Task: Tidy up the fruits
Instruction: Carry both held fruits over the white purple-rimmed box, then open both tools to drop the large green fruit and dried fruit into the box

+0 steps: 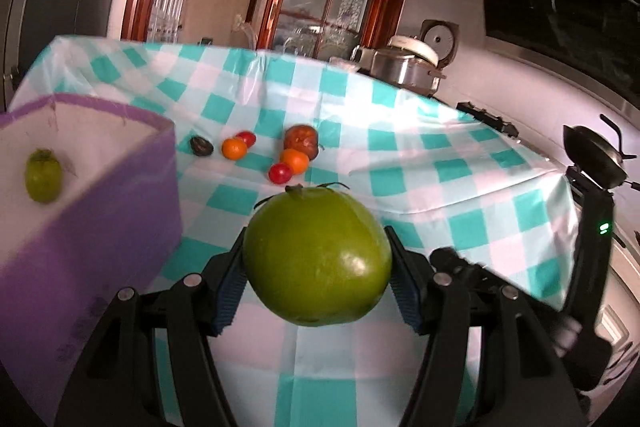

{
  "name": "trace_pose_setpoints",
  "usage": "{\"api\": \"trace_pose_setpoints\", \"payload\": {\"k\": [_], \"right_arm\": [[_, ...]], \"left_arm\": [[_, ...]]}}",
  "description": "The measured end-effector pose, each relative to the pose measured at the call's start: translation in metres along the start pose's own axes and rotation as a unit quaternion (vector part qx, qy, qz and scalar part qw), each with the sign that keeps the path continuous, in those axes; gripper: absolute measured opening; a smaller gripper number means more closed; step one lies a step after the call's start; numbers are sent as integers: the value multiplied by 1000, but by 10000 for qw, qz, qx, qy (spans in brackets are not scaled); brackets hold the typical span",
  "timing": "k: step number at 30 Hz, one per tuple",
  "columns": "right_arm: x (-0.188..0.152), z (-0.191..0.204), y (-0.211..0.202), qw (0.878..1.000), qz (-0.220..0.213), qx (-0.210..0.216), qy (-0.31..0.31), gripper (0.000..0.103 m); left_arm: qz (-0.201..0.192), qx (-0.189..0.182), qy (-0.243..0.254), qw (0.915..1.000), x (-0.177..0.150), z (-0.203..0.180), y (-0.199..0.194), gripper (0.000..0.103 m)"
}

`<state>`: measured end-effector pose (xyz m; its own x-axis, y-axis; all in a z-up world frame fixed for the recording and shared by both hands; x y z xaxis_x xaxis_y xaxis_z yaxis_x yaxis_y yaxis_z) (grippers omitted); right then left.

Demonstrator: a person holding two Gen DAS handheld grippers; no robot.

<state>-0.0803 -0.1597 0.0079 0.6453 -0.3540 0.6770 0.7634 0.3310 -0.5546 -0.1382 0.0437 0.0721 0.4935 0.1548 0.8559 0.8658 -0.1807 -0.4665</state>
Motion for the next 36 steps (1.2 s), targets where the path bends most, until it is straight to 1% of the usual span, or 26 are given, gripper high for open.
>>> {"api": "trace_pose_setpoints", "payload": {"k": [4, 7, 11, 14, 17, 20, 26, 29, 32, 36], "right_arm": [[-8, 29, -16, 9992, -22, 195, -340, 42], [-10, 60, -29, 9967, -103, 472, -647, 42], [-14, 105, -46, 9904, -243, 862, -1058, 42], [-21, 139, -56, 9839, -271, 1145, -1344, 42], [-25, 165, -62, 9778, -291, 1353, -1570, 42], [-31, 191, -67, 9709, -291, 1532, -1818, 42], [-47, 248, -63, 9568, -166, 1802, -2275, 42], [-57, 275, -56, 9476, -73, 1859, -2599, 42], [-68, 297, -41, 9416, 175, 1796, -2842, 42], [-86, 324, -18, 9299, 671, 1480, -3301, 42]], "left_arm": [[-214, 46, 57, 9997, 12, 4, -35, 63], [-399, 229, 136, 9988, 21, 10, -65, 64], [-629, 479, 249, 9966, 30, 21, -103, 64], [-763, 647, 263, 9946, 34, 33, -127, 64], [-977, 948, 236, 9904, 37, 52, -153, 64], [-1060, 1164, 168, 9874, 41, 73, -168, 64], [-928, 1579, -109, 9830, 44, 123, -179, 64], [-779, 1888, -266, 9786, 43, 153, -177, 64], [-566, 2073, -395, 9758, 41, 178, -172, 64], [-127, 2315, -442, 9718, 39, 210, -160, 64]]}}
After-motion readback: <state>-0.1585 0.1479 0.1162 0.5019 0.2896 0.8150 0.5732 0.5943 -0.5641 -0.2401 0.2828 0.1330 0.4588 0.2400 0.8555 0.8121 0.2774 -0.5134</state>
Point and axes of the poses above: each gripper's, at about its wrist camera, not at the fingertips, and y roughly the way its jaws point, z to its left, x to its top, the point moved 2 cm from there along y, roughly the way its jaws point, and after that the axes turned 2 degrees about z, right-handed, at the moved point
